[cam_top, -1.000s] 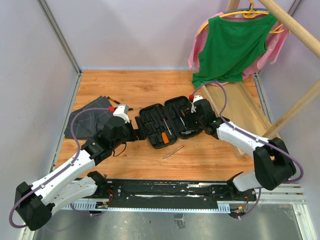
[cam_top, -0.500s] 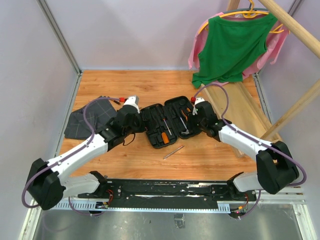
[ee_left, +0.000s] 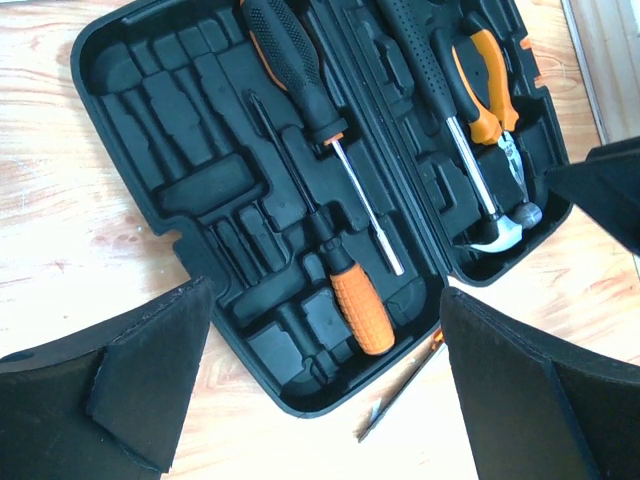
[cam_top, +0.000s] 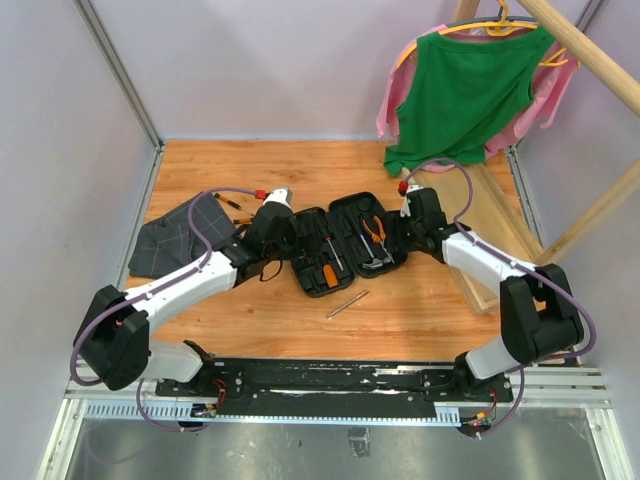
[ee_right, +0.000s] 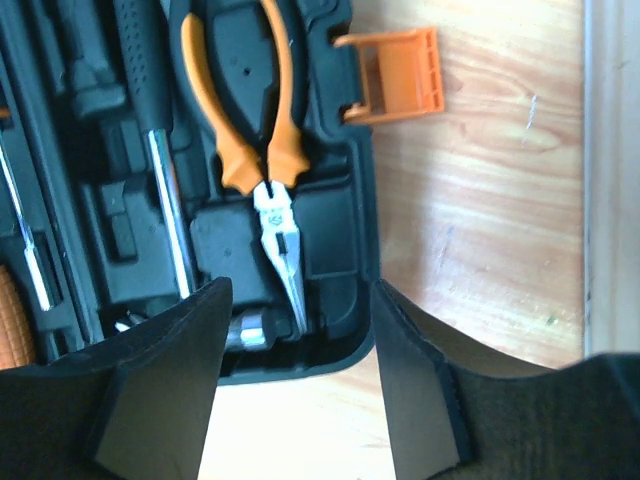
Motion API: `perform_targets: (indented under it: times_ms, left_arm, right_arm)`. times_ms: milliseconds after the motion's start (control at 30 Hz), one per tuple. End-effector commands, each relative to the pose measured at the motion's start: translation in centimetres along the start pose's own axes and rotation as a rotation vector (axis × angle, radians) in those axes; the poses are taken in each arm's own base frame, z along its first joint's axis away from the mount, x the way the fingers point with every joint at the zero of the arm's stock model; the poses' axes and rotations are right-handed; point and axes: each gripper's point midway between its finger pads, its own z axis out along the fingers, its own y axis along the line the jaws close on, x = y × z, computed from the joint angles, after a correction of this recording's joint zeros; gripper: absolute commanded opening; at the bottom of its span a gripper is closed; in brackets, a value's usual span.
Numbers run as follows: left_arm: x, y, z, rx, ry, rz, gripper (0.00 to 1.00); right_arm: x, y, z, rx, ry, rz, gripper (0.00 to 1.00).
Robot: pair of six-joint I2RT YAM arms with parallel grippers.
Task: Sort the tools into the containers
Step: Move the storage box to the center of the board.
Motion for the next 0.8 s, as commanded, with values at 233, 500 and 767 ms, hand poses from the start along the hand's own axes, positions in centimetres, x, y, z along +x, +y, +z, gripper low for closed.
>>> perform_targets:
  times_ms: [233,500,767]
  left_arm:
    - [-2.2,-1.5,1.3,0.021,-0.033,0.004,0.99]
    - [-2.4,-1.3,1.3,0.012,-0.039,0.008,0.99]
    - [-2.1,-1.0,1.2,0.004,-0.03,0.004,0.99]
  right_arm:
    - [-5.1,-1.5,2.7,-0.093,-0.025,-0.017,0.63]
    - [-4.4,-1.4,4.9,-0.17,0.047,-0.03,0.64]
    - [-2.4,-0.3,5.6,-0.239,0.105,-0.048,0.58]
